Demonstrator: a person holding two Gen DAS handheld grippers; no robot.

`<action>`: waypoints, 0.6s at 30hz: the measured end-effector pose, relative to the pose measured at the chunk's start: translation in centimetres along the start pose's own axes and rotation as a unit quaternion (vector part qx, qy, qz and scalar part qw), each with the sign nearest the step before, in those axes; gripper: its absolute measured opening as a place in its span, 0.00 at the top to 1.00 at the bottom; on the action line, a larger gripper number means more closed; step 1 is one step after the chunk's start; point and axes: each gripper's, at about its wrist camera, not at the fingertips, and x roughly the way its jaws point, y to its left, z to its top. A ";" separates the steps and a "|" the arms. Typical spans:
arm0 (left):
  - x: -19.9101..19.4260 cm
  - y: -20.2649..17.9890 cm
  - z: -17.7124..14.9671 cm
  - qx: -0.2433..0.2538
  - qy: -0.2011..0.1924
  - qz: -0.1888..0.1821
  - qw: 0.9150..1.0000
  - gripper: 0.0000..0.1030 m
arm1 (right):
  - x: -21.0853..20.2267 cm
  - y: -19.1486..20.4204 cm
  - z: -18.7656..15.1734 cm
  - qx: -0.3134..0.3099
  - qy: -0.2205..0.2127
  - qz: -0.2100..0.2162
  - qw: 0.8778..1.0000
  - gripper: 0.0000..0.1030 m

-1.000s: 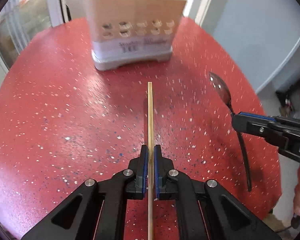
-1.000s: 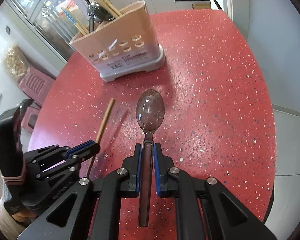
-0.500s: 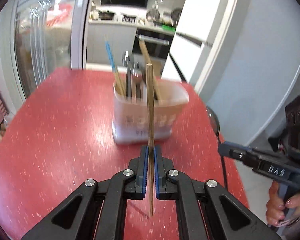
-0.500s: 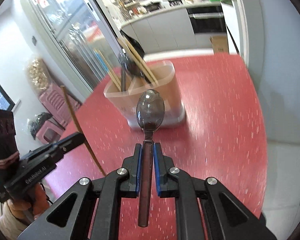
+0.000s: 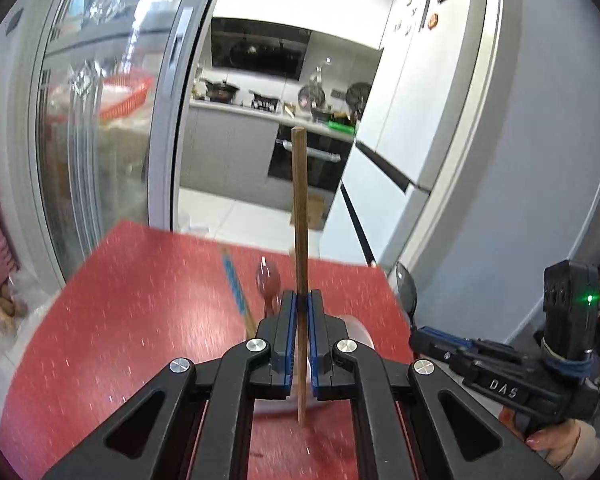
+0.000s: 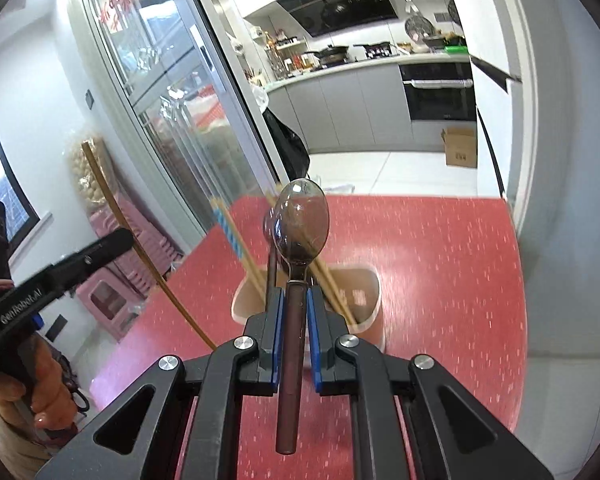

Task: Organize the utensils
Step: 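Lift the spoon and chopstick and lower both into the beige caddy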

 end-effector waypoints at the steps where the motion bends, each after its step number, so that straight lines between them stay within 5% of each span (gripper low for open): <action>1: 0.3 0.0 0.4 -0.001 -0.004 0.001 1.000 0.67 | 0.3 0.1 0.4 -0.002 -0.002 -0.001 1.000 0.88; 10: 5.0 0.5 1.7 -0.001 -0.005 0.016 1.000 0.67 | 4.6 0.6 3.5 -0.053 -0.047 -0.014 0.997 0.88; 18: 9.4 1.5 0.0 -0.011 0.019 0.031 0.999 0.67 | 8.9 0.9 2.7 -0.124 -0.095 -0.050 0.986 0.88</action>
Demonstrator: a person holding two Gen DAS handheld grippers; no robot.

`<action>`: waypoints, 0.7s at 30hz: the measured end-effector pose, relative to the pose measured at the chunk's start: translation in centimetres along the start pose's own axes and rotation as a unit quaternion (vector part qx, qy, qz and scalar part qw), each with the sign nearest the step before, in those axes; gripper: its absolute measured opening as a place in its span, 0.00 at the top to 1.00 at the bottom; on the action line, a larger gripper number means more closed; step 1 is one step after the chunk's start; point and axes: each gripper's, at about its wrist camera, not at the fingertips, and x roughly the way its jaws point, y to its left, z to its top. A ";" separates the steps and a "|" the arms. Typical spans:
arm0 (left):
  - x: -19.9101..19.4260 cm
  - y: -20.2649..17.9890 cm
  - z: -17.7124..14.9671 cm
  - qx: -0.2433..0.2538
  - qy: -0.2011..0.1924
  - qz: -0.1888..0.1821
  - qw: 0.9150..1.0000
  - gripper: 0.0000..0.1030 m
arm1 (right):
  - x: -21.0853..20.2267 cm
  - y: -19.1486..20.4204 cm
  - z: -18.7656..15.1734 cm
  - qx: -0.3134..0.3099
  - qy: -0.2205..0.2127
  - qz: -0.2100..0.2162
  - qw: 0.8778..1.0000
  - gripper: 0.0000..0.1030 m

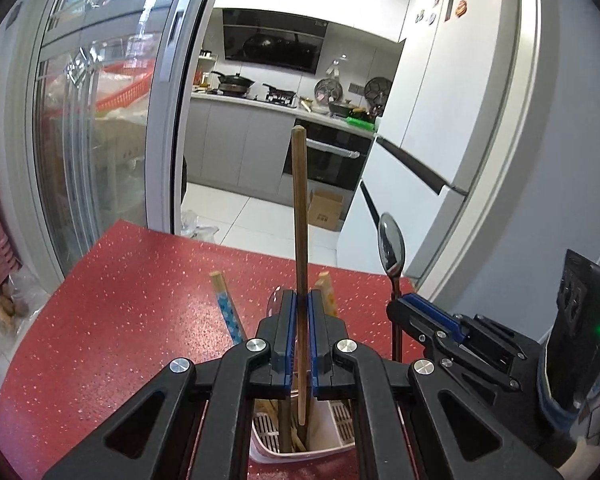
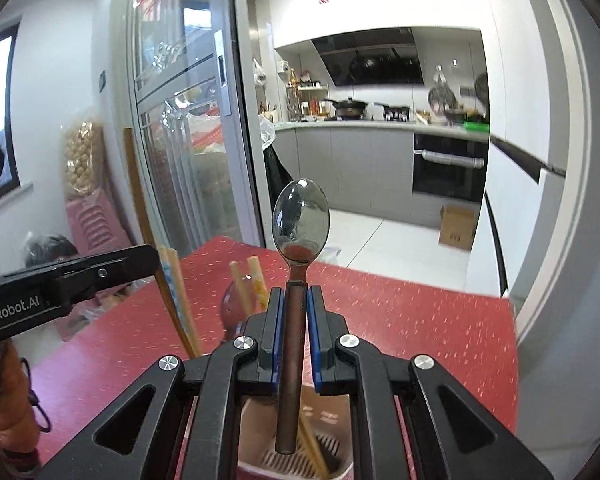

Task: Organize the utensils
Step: 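Lift the spoon and chopstick and lower both into the beige caddy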

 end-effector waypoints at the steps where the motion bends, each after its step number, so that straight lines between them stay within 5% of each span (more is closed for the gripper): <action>1: 0.4 0.0 -0.3 0.000 0.003 0.002 1.000 0.67 | 0.3 0.1 -0.4 -0.007 -0.004 -0.005 1.000 0.88; 13: 2.5 -0.6 -3.6 0.028 0.015 0.030 0.999 0.67 | 1.3 2.3 -5.2 -0.083 -0.035 -0.033 0.995 0.88; 21: 2.7 -1.0 -5.5 0.056 0.026 0.053 0.997 0.67 | 1.2 2.2 -6.9 -0.077 -0.022 -0.039 0.996 0.88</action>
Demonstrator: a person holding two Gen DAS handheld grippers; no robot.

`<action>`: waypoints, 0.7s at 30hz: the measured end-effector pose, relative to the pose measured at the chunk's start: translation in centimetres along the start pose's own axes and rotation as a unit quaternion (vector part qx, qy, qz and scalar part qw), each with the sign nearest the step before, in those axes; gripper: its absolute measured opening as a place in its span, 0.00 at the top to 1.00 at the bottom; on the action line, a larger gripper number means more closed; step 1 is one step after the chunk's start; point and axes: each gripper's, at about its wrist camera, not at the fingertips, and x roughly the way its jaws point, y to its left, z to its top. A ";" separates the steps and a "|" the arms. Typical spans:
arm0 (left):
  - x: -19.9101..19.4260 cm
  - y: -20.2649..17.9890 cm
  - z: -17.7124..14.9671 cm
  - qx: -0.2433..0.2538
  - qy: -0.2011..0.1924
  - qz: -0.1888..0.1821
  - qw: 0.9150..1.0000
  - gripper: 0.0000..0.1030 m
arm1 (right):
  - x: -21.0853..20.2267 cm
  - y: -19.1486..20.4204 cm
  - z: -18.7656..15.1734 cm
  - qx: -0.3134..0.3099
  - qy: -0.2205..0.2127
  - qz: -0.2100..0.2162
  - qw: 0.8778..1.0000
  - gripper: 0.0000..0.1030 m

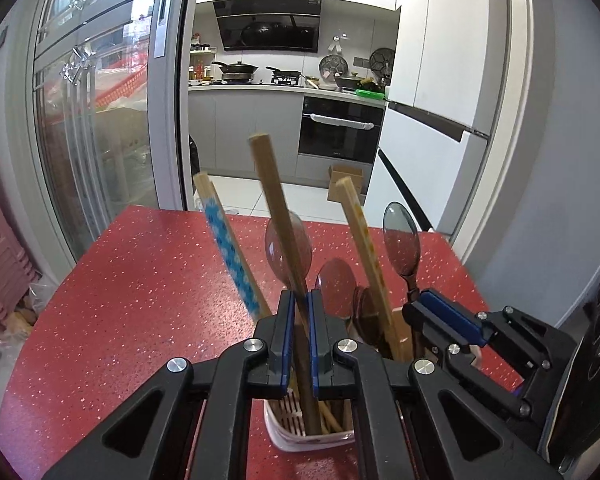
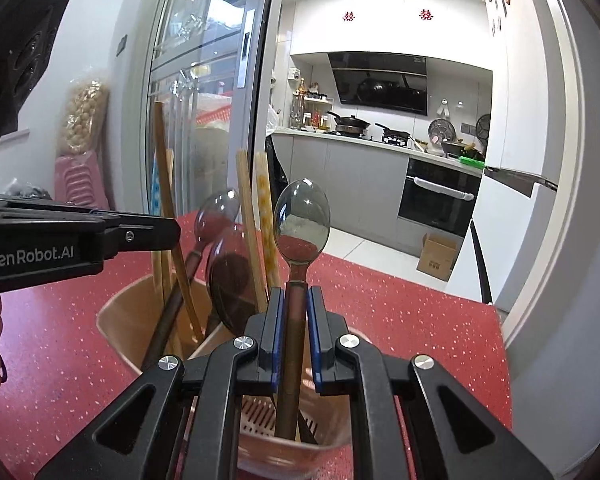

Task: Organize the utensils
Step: 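Lift the spoon and chopstick and lower both into the beige caddy, then open both tools and pull them back from the caddy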

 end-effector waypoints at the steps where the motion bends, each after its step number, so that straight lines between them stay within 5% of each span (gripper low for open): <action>1: -0.1 0.0 -0.2 0.002 -0.001 0.004 1.000 0.67 | 0.0 0.1 -0.1 -0.002 0.001 0.000 1.000 0.88; 8: -1.3 0.0 -0.6 0.006 -0.009 0.010 1.000 0.67 | 0.1 0.4 -0.3 -0.003 0.019 0.008 1.000 0.87; 12: -1.9 0.3 -0.7 0.008 -0.010 0.016 1.000 0.67 | 0.1 0.0 0.0 0.010 0.031 0.015 0.999 0.67; 21: -3.3 1.6 -2.0 -0.003 -0.002 0.028 1.000 0.66 | -1.3 -0.9 0.7 0.048 0.039 0.015 0.998 0.63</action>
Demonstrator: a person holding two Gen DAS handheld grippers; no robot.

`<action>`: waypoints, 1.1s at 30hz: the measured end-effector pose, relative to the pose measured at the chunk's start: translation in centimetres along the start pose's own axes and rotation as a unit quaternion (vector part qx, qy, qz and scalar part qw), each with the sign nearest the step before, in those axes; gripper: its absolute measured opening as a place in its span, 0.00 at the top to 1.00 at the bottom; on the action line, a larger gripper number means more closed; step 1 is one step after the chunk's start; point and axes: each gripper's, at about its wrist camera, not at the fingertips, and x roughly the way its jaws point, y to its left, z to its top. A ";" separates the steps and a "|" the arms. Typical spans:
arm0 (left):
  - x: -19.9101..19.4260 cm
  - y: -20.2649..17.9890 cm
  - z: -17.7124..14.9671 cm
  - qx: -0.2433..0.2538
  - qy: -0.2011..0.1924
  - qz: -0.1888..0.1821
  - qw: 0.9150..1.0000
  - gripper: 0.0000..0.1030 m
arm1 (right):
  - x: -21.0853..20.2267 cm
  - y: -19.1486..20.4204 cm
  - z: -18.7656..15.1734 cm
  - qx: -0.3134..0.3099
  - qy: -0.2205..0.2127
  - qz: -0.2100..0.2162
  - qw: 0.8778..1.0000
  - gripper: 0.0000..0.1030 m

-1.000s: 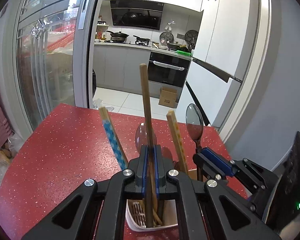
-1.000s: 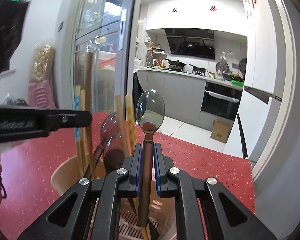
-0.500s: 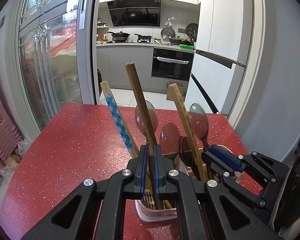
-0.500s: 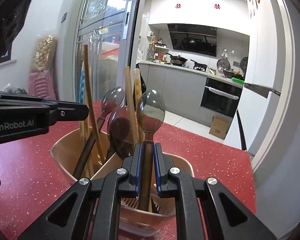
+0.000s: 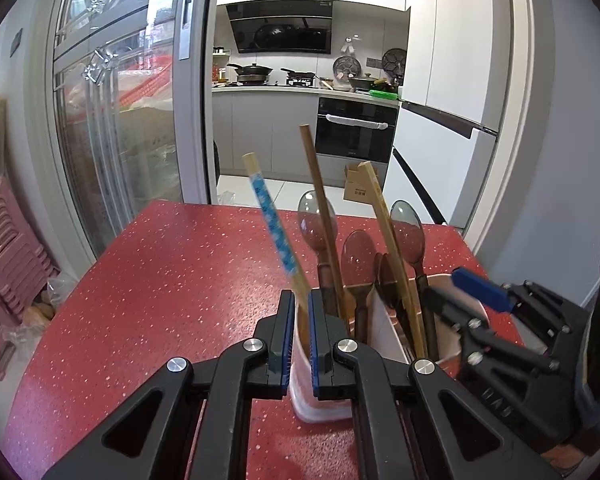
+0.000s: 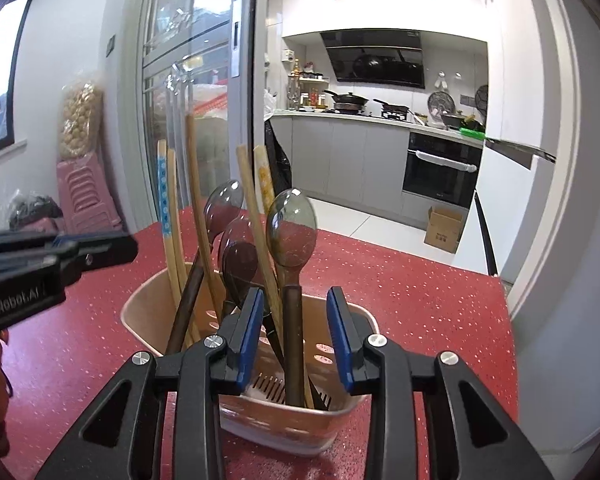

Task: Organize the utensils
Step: 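Open both tools and pull them back from the caddy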

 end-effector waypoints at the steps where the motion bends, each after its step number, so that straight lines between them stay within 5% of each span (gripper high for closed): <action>1: -0.3 0.1 -0.1 -0.001 0.000 0.000 1.000 0.66 | -0.2 -0.2 0.1 0.007 0.001 0.002 1.000 0.62; 18: -2.6 1.6 -3.5 -0.009 0.033 0.009 0.999 0.66 | -4.5 -1.2 -1.9 0.118 0.061 0.020 0.991 0.58; 33: -3.3 3.0 -8.7 -0.014 0.104 -0.001 0.995 0.66 | -5.3 0.3 -7.3 0.157 0.178 0.022 0.971 0.58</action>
